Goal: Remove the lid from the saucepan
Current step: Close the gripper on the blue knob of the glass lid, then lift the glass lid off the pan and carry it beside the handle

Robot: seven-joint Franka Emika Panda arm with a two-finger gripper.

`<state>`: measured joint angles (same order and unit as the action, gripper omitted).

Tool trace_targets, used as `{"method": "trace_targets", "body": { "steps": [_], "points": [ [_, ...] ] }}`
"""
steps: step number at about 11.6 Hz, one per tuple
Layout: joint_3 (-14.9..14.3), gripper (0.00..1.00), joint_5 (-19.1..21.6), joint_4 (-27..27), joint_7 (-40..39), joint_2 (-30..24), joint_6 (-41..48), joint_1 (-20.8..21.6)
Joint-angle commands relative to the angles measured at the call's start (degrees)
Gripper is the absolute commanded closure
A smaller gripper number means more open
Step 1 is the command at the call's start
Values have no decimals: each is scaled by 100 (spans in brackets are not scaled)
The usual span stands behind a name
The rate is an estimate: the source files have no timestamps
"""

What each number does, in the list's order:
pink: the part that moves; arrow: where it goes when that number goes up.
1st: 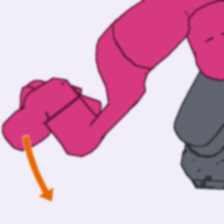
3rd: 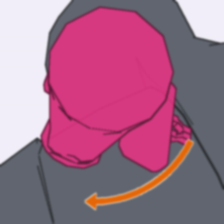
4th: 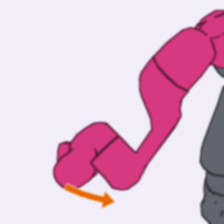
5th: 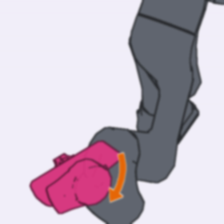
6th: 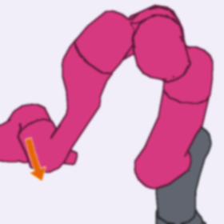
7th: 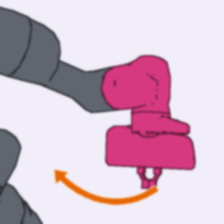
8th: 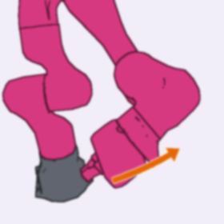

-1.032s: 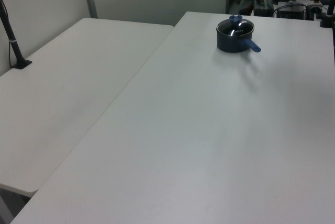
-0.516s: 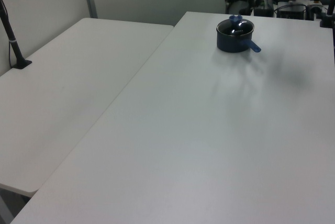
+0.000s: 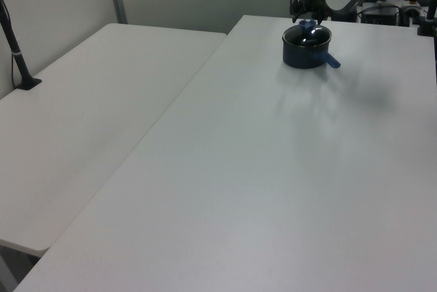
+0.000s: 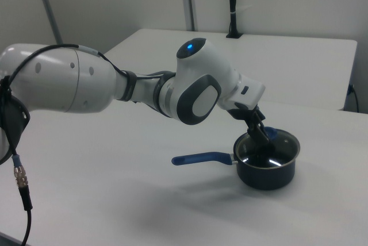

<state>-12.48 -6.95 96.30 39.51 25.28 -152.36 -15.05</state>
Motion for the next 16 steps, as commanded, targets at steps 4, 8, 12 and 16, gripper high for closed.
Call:
{"method": "trace_targets", "body": {
  "steps": [4, 8, 12, 16],
  "points": [
    [-52, 35, -456, 12, 92, 73, -31, 38],
    [-44, 71, -448, 20, -39, -251, 240, 29],
    [595, 71, -439, 82, -338, -1058, 1582, 90],
    [2010, 71, -264, 1361, -585, -2586, 3097, 90]
  ]
}}
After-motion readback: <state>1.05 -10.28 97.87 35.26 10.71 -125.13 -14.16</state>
